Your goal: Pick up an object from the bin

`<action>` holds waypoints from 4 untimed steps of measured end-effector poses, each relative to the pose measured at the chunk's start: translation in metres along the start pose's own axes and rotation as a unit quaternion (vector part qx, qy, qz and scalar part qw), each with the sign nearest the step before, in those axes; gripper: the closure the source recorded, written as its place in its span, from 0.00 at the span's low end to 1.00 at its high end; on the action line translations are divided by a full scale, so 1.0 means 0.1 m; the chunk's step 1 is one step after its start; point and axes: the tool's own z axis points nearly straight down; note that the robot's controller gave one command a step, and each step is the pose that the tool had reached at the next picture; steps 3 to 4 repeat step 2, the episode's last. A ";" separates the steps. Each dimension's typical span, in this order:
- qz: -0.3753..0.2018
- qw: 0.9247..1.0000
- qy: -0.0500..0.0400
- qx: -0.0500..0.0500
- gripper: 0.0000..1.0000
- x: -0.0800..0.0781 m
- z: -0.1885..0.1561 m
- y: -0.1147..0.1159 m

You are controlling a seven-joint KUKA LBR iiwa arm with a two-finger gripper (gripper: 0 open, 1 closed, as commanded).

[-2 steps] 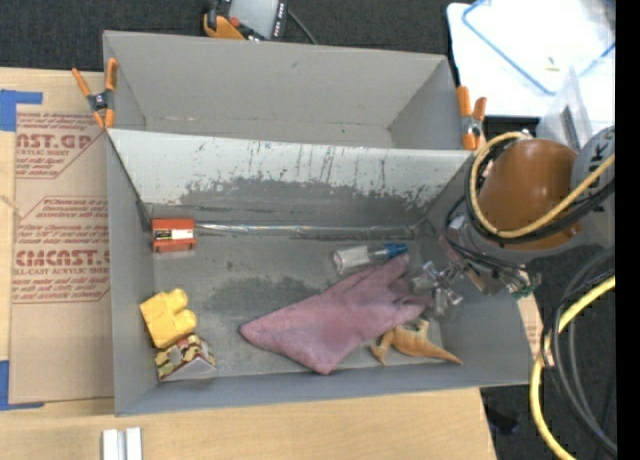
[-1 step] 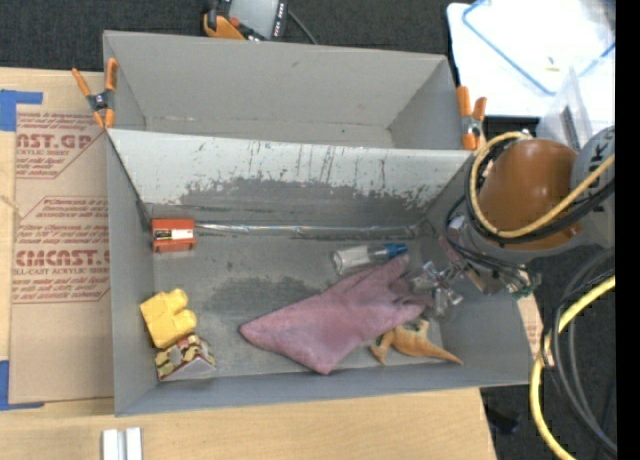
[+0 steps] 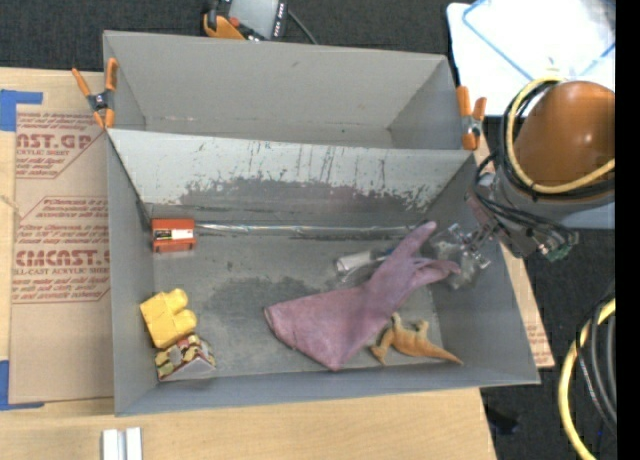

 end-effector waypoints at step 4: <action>-0.027 1.000 0.001 0.000 1.00 -0.01 -0.02 -0.01</action>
Offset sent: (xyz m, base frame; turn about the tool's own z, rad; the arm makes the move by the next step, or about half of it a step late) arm 0.0081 -0.0006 0.0125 -0.3002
